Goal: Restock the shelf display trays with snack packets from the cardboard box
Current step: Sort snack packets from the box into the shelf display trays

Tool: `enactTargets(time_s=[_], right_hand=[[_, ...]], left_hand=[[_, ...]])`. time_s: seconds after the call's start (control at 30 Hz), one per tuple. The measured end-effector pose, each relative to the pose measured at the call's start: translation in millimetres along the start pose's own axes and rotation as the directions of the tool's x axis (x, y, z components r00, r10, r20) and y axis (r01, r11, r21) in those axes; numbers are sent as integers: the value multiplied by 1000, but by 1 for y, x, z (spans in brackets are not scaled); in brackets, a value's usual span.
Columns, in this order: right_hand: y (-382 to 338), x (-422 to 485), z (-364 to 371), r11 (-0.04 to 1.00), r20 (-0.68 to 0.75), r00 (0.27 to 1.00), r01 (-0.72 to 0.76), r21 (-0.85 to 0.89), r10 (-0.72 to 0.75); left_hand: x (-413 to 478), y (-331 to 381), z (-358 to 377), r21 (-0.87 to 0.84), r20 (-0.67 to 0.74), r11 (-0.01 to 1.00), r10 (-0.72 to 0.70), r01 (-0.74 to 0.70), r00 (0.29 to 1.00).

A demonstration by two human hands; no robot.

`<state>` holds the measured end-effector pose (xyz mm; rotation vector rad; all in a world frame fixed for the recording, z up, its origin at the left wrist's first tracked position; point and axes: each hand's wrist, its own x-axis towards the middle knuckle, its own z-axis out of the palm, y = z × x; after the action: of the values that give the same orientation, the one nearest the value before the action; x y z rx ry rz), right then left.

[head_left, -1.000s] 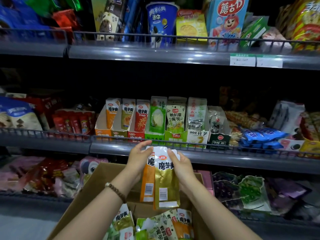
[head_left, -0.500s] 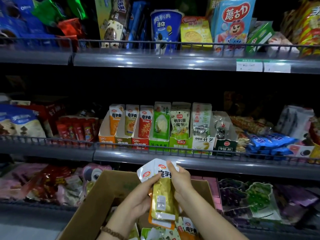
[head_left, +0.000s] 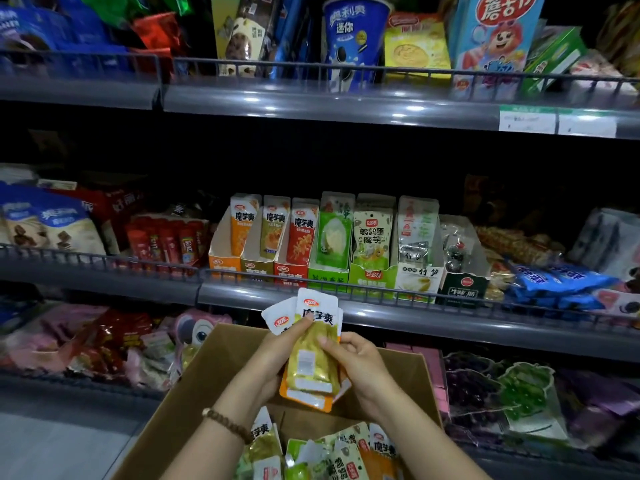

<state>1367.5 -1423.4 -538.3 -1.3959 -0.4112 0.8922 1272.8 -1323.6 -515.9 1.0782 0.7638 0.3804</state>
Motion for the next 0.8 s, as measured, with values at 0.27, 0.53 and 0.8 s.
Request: enactTargets(time_s=[0.27,0.53,0.8], right_hand=[[-3,3,8,995,27,1000,13,100,-16],[-17,7,5,983,-86,986,150,106,-142],[-7,17,23,862,66,910,409,-299,-409]], left_hand=[[-7,-13,-4,-265,188,956,-76,126,979],[1,-12,-20,-497,104,866,-14,64,994],[8,-18,-34,-129,-155,985,92,-112,984]])
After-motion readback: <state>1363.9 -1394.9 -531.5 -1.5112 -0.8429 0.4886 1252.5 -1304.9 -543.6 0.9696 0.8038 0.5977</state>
